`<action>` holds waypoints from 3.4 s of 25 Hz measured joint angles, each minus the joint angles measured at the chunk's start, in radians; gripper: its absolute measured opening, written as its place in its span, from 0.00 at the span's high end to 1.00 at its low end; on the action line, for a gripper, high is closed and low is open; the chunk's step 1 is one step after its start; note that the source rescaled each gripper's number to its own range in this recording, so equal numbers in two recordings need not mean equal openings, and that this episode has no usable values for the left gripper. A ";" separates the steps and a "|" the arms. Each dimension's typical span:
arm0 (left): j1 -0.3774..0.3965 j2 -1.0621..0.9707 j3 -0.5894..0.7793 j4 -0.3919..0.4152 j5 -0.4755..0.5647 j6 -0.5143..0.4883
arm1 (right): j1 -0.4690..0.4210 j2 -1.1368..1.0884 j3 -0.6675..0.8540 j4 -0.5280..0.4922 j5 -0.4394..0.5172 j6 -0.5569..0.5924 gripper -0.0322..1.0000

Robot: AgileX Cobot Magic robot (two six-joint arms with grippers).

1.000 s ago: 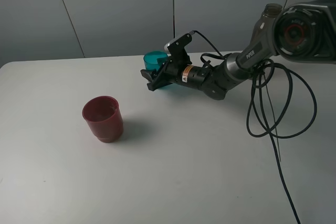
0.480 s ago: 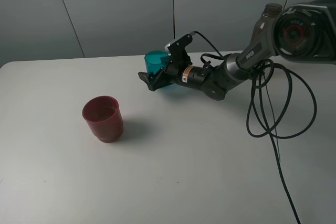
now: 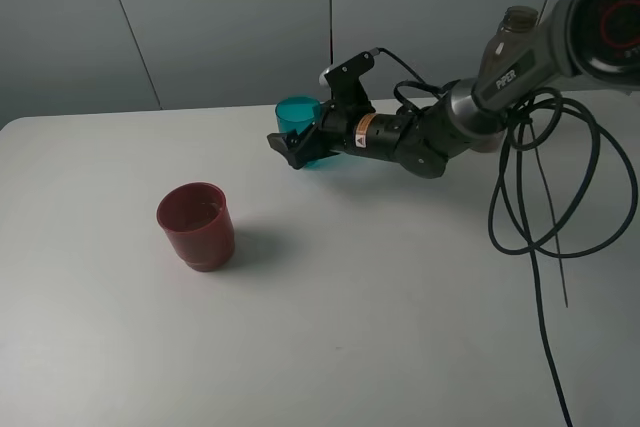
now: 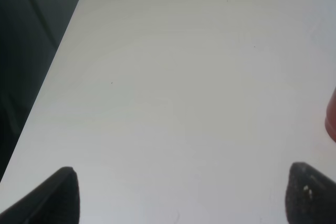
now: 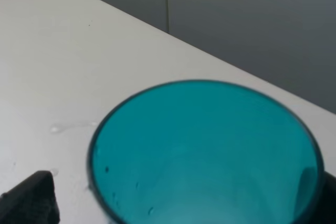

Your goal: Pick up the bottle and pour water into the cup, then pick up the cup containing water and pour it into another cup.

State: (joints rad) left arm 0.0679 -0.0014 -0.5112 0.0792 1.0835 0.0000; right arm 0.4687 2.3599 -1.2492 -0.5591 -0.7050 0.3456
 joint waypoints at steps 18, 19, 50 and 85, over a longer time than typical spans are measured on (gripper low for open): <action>0.000 0.000 0.000 0.000 0.000 0.000 | -0.026 -0.647 0.409 0.057 0.377 -0.084 0.00; 0.000 0.000 0.000 0.000 0.000 0.000 | -0.026 -0.715 0.409 0.059 0.447 -0.065 0.00; 0.000 0.000 0.000 0.000 0.000 0.007 | -0.027 -2.328 0.704 0.545 1.826 -0.407 0.00; 0.000 0.000 0.000 0.000 0.000 0.007 | -0.557 -2.360 0.736 0.559 1.802 -0.319 0.00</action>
State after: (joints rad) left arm 0.0679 -0.0014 -0.5112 0.0792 1.0835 0.0070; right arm -0.0888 -0.0004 -0.5129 0.0000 1.0974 0.0262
